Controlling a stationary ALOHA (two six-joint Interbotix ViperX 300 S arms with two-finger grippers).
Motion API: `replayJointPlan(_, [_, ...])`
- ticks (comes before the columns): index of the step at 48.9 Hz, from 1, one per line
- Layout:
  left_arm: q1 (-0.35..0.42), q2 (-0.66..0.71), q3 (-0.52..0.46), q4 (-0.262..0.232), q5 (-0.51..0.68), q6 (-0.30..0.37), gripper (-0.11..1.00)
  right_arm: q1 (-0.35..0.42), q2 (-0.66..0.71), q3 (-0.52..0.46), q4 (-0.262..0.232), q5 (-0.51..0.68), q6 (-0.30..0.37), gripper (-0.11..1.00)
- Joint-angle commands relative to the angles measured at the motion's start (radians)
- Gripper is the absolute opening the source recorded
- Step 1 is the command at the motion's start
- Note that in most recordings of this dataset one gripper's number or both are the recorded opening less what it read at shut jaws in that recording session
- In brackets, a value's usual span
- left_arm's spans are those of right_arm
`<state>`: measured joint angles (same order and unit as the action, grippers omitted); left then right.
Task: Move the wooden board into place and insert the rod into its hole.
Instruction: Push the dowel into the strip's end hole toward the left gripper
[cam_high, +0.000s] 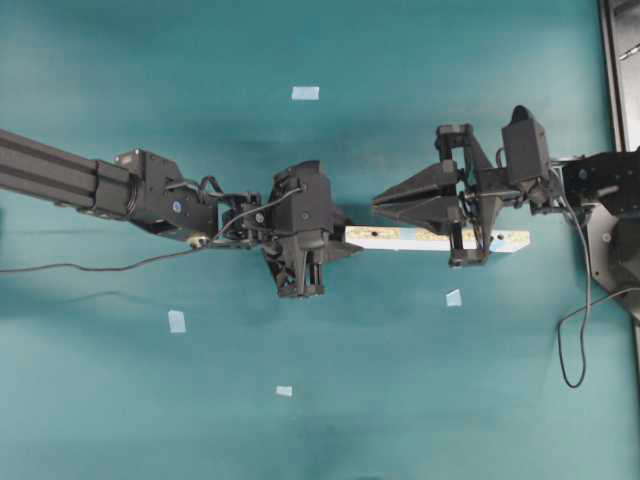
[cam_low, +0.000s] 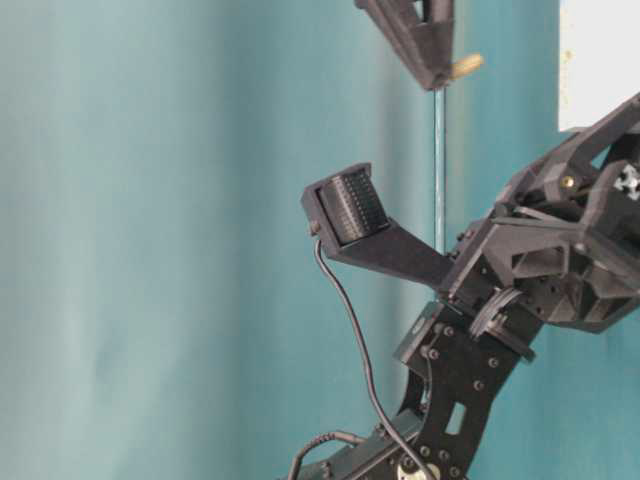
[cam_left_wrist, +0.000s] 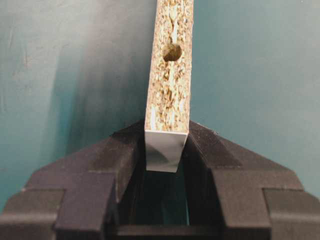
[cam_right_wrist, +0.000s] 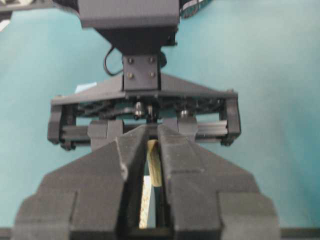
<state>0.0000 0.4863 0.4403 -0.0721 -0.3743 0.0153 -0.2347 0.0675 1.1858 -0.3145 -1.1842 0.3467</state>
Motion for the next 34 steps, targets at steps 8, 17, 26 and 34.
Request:
replayJointPlan(8, [-0.015,-0.008,0.005,0.003,0.011,-0.011,0.24,0.034,0.028,-0.021,0.0,-0.002,-0.002,0.09])
replayJointPlan(17, [-0.015,-0.008,0.005,0.003,0.011,-0.011,0.23,0.049,0.061,-0.043,0.0,0.003,-0.002,0.09])
replayJointPlan(26, [-0.015,-0.009,0.005,0.003,0.011,-0.011,0.23,0.049,0.084,-0.052,0.0,0.025,-0.002,0.09])
replayJointPlan(34, [-0.015,-0.009,0.006,0.003,0.011,-0.011,0.23,0.049,0.087,-0.046,0.0,0.049,-0.002,0.09])
